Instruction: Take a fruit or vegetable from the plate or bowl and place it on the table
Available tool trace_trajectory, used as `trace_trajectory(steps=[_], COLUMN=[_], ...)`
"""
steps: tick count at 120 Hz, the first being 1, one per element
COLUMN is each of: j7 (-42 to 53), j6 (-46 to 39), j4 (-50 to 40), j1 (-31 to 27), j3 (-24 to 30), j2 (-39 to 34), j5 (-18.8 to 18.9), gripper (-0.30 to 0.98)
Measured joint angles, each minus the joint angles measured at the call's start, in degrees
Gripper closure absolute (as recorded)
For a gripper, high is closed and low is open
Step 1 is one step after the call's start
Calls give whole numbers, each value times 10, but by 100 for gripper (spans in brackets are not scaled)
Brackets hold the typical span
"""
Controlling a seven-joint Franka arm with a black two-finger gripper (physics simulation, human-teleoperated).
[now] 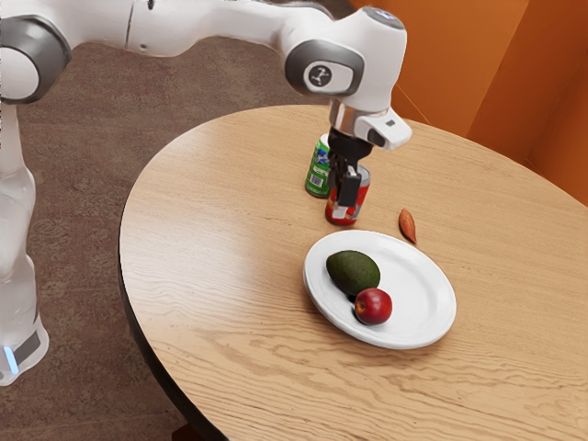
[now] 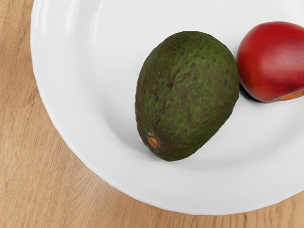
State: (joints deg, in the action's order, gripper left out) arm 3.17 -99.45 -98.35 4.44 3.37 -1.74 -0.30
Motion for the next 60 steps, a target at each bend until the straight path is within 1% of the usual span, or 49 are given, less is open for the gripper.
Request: trace_trajectory(steps=[44, 60], j7=[47, 59], j6=[-42, -50], j4=[-7, -3], j1=[-26, -26], j3=[2, 3], j2=[28, 33], j5=[2, 2], gripper=[0, 0])
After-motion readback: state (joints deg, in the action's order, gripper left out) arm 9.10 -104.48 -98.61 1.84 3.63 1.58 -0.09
